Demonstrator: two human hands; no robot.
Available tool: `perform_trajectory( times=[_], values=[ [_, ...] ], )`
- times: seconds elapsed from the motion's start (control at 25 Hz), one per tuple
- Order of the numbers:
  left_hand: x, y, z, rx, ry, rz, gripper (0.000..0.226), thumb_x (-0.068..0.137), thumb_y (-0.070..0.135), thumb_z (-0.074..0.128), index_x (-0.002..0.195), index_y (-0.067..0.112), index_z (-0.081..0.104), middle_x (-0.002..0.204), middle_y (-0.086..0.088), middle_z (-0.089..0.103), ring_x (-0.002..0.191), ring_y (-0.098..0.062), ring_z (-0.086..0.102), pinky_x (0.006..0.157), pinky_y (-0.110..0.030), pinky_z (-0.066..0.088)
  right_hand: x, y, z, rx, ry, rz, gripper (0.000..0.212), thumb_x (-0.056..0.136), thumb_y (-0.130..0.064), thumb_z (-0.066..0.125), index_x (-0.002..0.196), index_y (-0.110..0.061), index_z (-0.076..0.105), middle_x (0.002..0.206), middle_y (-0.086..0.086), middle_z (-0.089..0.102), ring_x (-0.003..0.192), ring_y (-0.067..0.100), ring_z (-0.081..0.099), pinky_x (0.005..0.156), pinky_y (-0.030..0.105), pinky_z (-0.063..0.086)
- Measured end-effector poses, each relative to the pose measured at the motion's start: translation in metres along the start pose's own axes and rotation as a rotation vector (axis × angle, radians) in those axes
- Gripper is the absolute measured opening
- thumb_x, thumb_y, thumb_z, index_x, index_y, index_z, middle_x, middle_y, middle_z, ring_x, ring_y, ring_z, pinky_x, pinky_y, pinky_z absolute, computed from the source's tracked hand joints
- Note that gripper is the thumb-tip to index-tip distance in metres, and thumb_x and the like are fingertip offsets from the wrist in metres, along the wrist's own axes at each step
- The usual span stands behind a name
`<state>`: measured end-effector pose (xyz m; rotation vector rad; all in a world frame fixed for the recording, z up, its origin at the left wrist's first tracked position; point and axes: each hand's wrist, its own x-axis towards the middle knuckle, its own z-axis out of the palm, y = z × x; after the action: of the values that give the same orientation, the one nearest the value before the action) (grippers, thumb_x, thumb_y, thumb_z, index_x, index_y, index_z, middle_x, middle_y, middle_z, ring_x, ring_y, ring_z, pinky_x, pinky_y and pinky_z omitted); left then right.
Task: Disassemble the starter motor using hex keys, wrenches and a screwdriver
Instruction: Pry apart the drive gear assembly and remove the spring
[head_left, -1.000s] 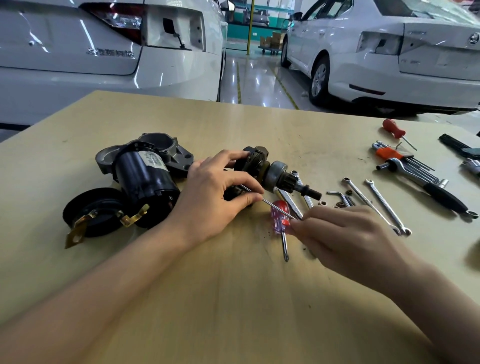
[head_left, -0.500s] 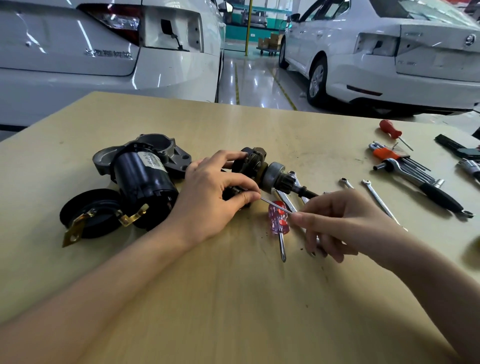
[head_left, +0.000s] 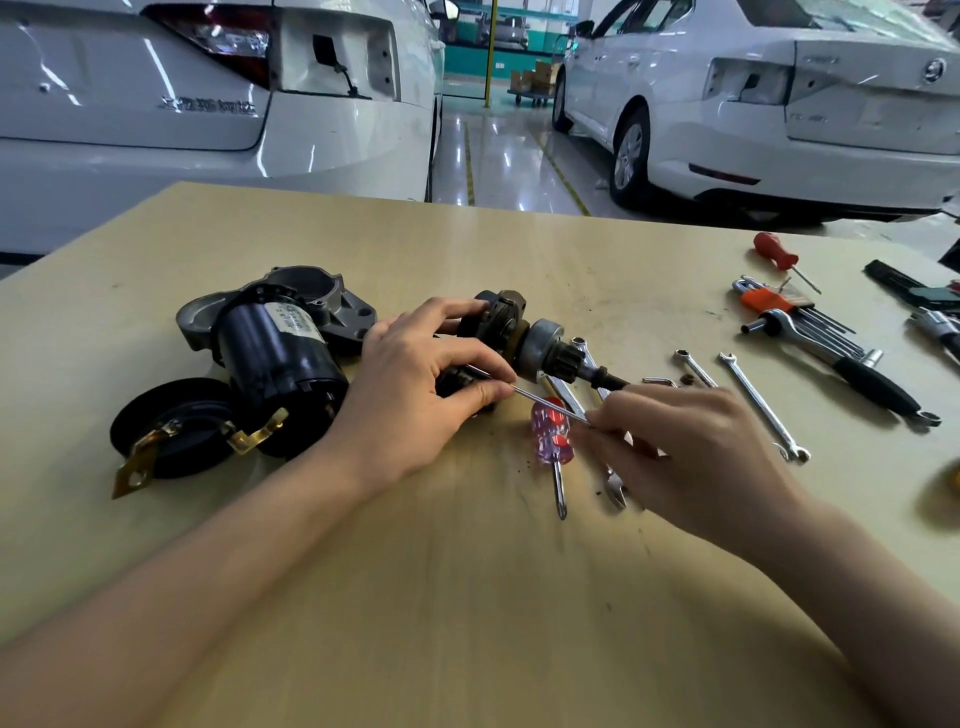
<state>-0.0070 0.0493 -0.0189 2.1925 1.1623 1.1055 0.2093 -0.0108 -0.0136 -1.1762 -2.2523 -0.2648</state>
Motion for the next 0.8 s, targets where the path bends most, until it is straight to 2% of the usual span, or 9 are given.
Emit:
perform_trajectory(
  times=[0.08,0.12,0.2,0.28,0.32,0.44,0.64,0.72,0.8],
  values=[
    [0.0,-0.001,0.0,0.005,0.001,0.007,0.015,0.075,0.023,0.079,0.081,0.036,0.073,0.129,0.006,0.055,0.118,-0.016,0.051,0.106,-0.053,0.03,0.0,-0.001,0.001,-0.024,-0.042,0.002,0.02,0.085,-0.012,0.067,0.066,-0.008,0.061,0.051,0.001,0.049,0.043,0.022,0.044,0.04,0.029,0.041],
    [0.0,0.0,0.0,0.001,0.007,0.004,0.017,0.075,0.023,0.079,0.08,0.037,0.072,0.128,0.006,0.056,0.118,-0.016,0.051,0.105,-0.053,0.031,0.002,-0.005,-0.001,0.064,-0.045,0.137,0.02,0.084,-0.016,0.071,0.067,-0.012,0.062,0.051,-0.002,0.052,0.041,0.014,0.046,0.042,0.025,0.042],
    [0.001,0.002,0.0,-0.022,0.02,-0.012,0.021,0.075,0.022,0.078,0.078,0.04,0.069,0.126,0.008,0.056,0.117,-0.015,0.052,0.105,-0.053,0.032,0.007,-0.008,-0.005,0.364,-0.019,0.503,0.021,0.075,-0.038,0.078,0.067,-0.023,0.066,0.053,-0.005,0.06,0.038,0.005,0.045,0.043,0.011,0.035],
    [0.002,0.002,0.001,-0.031,0.028,-0.013,0.022,0.075,0.022,0.079,0.078,0.041,0.069,0.125,0.009,0.056,0.116,-0.013,0.052,0.105,-0.052,0.033,0.013,-0.007,-0.011,0.595,-0.106,0.728,0.037,0.066,-0.059,0.07,0.063,-0.022,0.069,0.055,-0.002,0.066,0.033,0.004,0.041,0.039,0.013,0.033],
    [0.001,0.002,0.001,-0.031,0.03,-0.01,0.022,0.075,0.022,0.079,0.078,0.041,0.069,0.124,0.01,0.056,0.116,-0.013,0.052,0.105,-0.052,0.033,0.014,-0.006,-0.013,0.68,-0.191,0.786,0.042,0.064,-0.062,0.068,0.063,-0.02,0.071,0.056,0.001,0.067,0.033,0.007,0.04,0.038,0.015,0.032],
    [0.001,0.002,0.001,-0.044,0.036,-0.012,0.021,0.076,0.022,0.078,0.079,0.041,0.07,0.122,0.013,0.055,0.115,-0.01,0.051,0.105,-0.052,0.033,0.015,-0.003,-0.015,0.875,-0.296,0.873,0.041,0.063,-0.054,0.07,0.069,-0.013,0.075,0.06,0.007,0.069,0.034,0.01,0.038,0.036,0.014,0.028],
    [0.001,0.002,0.001,-0.039,0.03,-0.01,0.021,0.075,0.022,0.078,0.079,0.041,0.069,0.124,0.009,0.056,0.115,-0.012,0.052,0.104,-0.052,0.033,0.013,0.004,-0.013,1.019,-0.408,0.959,0.04,0.07,-0.049,0.069,0.079,-0.011,0.076,0.076,0.014,0.072,0.039,0.01,0.039,0.038,0.014,0.024],
    [0.0,0.002,0.001,-0.042,0.03,-0.011,0.021,0.075,0.022,0.079,0.079,0.04,0.069,0.123,0.01,0.056,0.115,-0.012,0.052,0.104,-0.052,0.033,0.012,0.005,-0.013,1.046,-0.396,0.965,0.038,0.069,-0.047,0.07,0.081,-0.011,0.077,0.074,0.01,0.073,0.039,0.009,0.039,0.038,0.014,0.023],
    [0.001,0.003,0.0,-0.038,0.028,-0.013,0.02,0.075,0.022,0.079,0.078,0.04,0.07,0.123,0.01,0.055,0.115,-0.011,0.051,0.105,-0.052,0.032,0.011,0.001,-0.01,1.02,-0.312,0.91,0.025,0.072,-0.038,0.072,0.076,-0.013,0.077,0.063,0.002,0.069,0.037,0.008,0.04,0.037,0.014,0.026]
  ],
)
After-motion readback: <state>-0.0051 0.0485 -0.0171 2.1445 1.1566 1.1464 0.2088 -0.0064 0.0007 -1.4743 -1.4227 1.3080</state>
